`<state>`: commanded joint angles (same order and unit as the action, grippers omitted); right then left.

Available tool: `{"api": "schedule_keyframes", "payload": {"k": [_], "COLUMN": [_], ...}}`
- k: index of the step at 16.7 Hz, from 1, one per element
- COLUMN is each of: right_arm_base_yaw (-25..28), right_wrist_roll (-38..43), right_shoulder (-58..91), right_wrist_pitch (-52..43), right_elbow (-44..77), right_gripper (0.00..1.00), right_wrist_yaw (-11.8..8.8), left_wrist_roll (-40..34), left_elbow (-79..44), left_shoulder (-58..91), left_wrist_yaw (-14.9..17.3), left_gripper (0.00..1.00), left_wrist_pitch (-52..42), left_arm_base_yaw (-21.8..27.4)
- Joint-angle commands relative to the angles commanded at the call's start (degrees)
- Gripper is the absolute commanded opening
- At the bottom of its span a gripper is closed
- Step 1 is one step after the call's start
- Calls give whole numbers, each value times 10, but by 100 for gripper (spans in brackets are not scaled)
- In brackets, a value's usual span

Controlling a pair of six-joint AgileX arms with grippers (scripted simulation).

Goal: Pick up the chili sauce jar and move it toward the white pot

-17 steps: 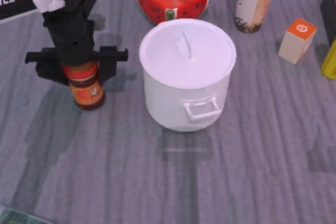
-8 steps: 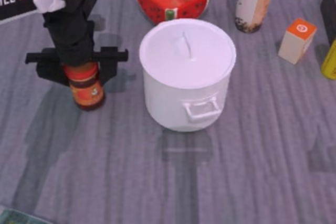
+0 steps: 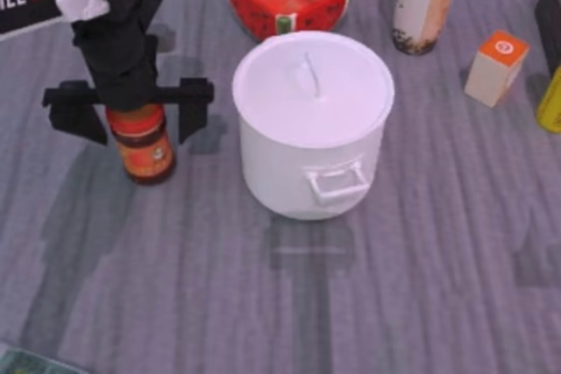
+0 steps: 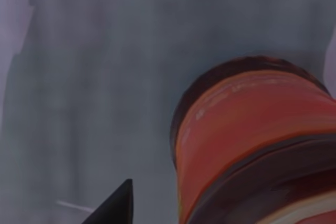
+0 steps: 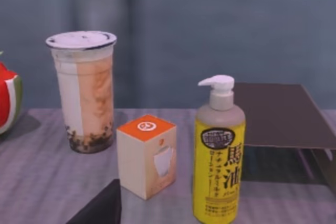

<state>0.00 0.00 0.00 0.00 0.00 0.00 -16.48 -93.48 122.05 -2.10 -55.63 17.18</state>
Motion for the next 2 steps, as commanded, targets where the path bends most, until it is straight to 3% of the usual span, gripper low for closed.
{"api": "schedule_keyframes", "payload": {"k": [2], "right_arm_base_yaw": [0], "right_wrist_roll": [0], "right_shoulder": [0], "right_wrist_pitch": [0], "right_elbow": [0], "right_gripper": [100], "right_wrist_yaw": [0], "left_wrist_roll": [0], "left_elbow": [0], "left_shoulder": [0], "left_wrist_yaw": [0], "left_gripper": [100], "left_wrist_pitch": [0], "left_arm_base_yaw": [0]}}
